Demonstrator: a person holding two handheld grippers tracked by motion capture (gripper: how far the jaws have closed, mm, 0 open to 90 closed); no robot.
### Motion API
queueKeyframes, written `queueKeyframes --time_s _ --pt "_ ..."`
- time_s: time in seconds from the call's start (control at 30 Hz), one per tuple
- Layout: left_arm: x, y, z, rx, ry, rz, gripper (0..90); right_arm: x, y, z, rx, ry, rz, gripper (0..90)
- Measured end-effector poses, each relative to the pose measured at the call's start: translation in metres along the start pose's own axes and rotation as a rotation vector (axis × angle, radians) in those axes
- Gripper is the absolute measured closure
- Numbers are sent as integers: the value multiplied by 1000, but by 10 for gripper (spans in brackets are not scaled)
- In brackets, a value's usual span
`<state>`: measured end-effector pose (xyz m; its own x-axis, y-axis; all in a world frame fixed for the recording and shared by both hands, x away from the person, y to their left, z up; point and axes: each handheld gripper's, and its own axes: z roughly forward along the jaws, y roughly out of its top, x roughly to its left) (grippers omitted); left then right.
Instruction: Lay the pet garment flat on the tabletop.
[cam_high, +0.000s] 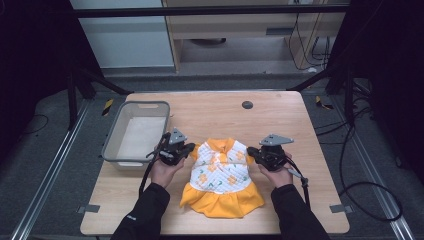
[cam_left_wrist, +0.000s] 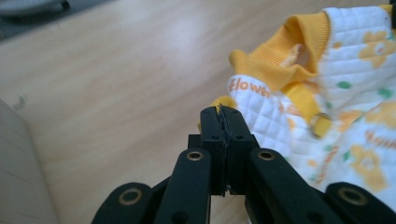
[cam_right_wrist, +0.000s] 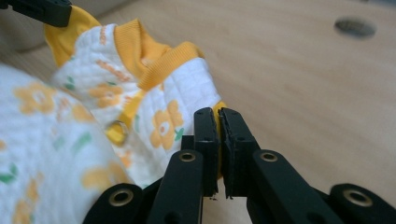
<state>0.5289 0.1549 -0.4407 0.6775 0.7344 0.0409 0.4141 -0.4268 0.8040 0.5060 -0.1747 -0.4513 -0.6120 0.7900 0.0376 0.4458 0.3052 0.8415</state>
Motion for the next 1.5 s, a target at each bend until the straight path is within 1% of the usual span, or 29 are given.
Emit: queueKeyframes --time_s 0.07,0.1,0.13,0.2,0.23,0.27,0.3,0.33,0.37,0.4,0.43,0.5,0.6,0.63,0.67,0.7,0.77,0.8,0.87,0.93,0.97,1.0,1.1,1.2,1.23,1.3,1.37,1.4,1.5 --pt "0 13 -8 -32 20 23 887 1 12 -3 -50 -12 -19 859" --pt "0 20 -11 -45 36 33 887 1 12 -3 -50 -12 -19 859" --pt "1 28 -12 -63 59 44 887 0 26 -2 -103 -55 -38 858" --pt "4 38 -11 -82 94 45 879 -3 35 3 -138 -115 -50 840" --pt "7 43 -9 -84 116 39 879 -3 35 3 -138 -115 -50 840" --pt "11 47 -4 -88 149 12 851 -5 39 6 -147 -147 -46 795" --pt "14 49 0 -93 176 -17 708 -9 42 12 -143 -183 -45 732" --pt "17 50 2 -85 184 -39 602 -11 44 15 -137 -210 -46 691" --pt "20 50 3 -80 186 -67 572 -12 45 16 -139 -224 -44 664" --pt "21 50 2 -87 189 -77 550 -14 45 16 -143 -228 -33 650" --pt "22 50 0 -90 186 -81 505 -15 45 14 -145 -215 -19 631" --pt "22 47 -6 -111 173 -75 453 -15 43 8 -147 -198 -18 619" --pt "22 43 -14 -103 142 -82 432 -13 39 -1 -124 -164 -17 584" --pt "20 41 -18 -99 134 -79 441 -11 36 -7 -116 -142 -23 578" --pt "19 40 -20 -98 126 -80 441 -11 36 -7 -116 -142 -23 578" --pt "17 38 -23 -99 105 -81 454 -10 35 -9 -110 -135 -27 578" --pt "12 34 -27 -104 71 -62 487 -7 31 -14 -104 -111 -33 577" --pt "10 33 -28 -96 53 -50 525 -4 27 -16 -95 -90 -26 579" --pt "4 29 -29 -81 27 -26 540 -3 26 -16 -93 -83 -25 581" --pt "-2 25 -28 -69 0 -20 574 2 22 -17 -81 -65 -25 591" --pt "-6 22 -27 -58 -11 -11 589 3 20 -17 -78 -59 -25 598" --pt "-9 20 -26 -47 -18 -3 611 6 16 -15 -67 -35 -23 619" --pt "-16 10 -19 -17 -60 -3 637 9 11 -12 -46 -21 -29 641" --pt "-24 0 -11 31 -76 20 672 13 4 -6 -17 -3 -33 692" --pt "-26 -4 -8 46 -82 22 678 14 -3 0 6 12 -25 725" --pt "-31 -11 0 83 -90 43 680 15 -5 3 14 14 -24 736" --pt "-33 -15 4 108 -95 53 684 17 -15 13 49 23 -23 756" --pt "-34 -18 7 119 -99 55 684 17 -15 13 49 23 -23 756" --pt "-36 -28 14 162 -101 68 687 20 -26 22 104 27 -24 769"
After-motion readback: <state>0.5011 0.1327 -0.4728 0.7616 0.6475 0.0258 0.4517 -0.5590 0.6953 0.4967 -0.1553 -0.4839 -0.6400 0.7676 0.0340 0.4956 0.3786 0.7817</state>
